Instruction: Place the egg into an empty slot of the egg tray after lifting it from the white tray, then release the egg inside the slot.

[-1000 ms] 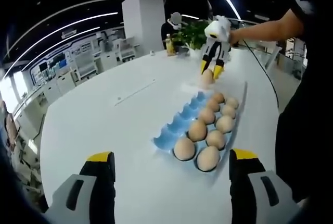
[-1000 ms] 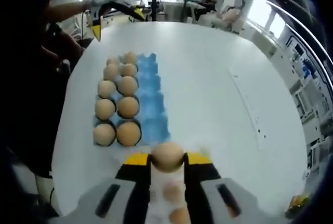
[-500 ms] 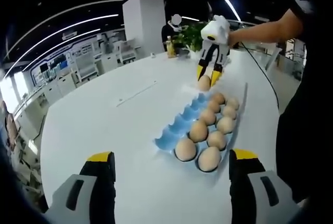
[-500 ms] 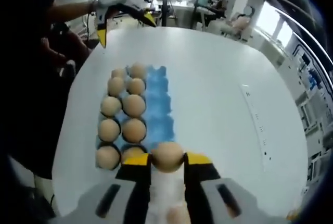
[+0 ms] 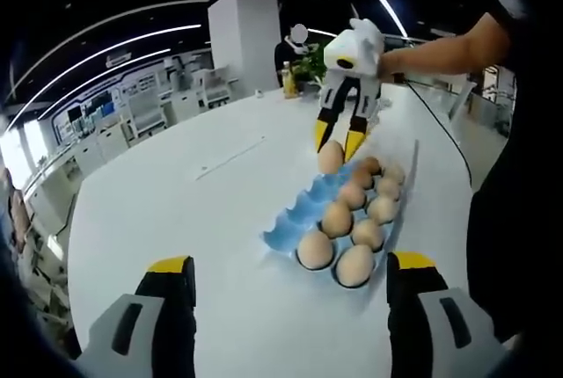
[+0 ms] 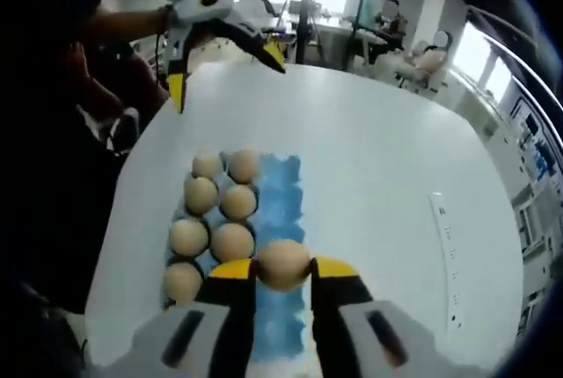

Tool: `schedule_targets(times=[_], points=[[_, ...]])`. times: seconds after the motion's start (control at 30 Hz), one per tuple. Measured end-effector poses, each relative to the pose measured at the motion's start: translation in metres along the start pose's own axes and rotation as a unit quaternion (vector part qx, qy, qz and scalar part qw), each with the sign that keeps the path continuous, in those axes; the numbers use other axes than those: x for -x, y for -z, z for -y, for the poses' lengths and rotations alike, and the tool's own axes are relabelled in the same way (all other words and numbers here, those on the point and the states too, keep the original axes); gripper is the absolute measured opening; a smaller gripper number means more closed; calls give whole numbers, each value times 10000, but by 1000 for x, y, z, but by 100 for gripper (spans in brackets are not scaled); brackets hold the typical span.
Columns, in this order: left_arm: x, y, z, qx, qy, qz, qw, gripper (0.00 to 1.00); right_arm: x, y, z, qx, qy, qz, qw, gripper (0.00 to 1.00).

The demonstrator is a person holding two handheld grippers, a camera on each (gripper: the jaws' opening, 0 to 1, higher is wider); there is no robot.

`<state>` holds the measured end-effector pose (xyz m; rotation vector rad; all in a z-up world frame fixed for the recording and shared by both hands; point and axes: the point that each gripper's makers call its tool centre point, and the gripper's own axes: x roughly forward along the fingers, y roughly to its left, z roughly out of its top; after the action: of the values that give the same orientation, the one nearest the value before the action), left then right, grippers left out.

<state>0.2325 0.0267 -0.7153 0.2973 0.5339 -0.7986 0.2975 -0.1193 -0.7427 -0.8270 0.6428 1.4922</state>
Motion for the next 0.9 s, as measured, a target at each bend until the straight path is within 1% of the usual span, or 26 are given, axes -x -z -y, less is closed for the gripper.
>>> schedule_targets(times=[0.1,0.33,0.37,0.57,0.83,0.9], points=[[1,0,-1,16,-7,20,10000,91,-6,-12,2,78,-57,62,9999,23],[1,0,-4,37,-30,51,10000,91,-18,-28,3,168,-141,124,9997,23],[0,1,-4,35,-26,52,10000,91,-23,-33,2,188,-153,173,9996,23],[-1,1,-4,17,-17,65,10000,91,-38,-49,-1,271,-254,248,9990,23],[2,3,-8,57,-67,53,9999,91,-57,-65,-4,357,-373,328,9981,23],[2,4,-8,53,-62,45,10000,91,-61,-67,-4,391,-385,322,9980,23]])
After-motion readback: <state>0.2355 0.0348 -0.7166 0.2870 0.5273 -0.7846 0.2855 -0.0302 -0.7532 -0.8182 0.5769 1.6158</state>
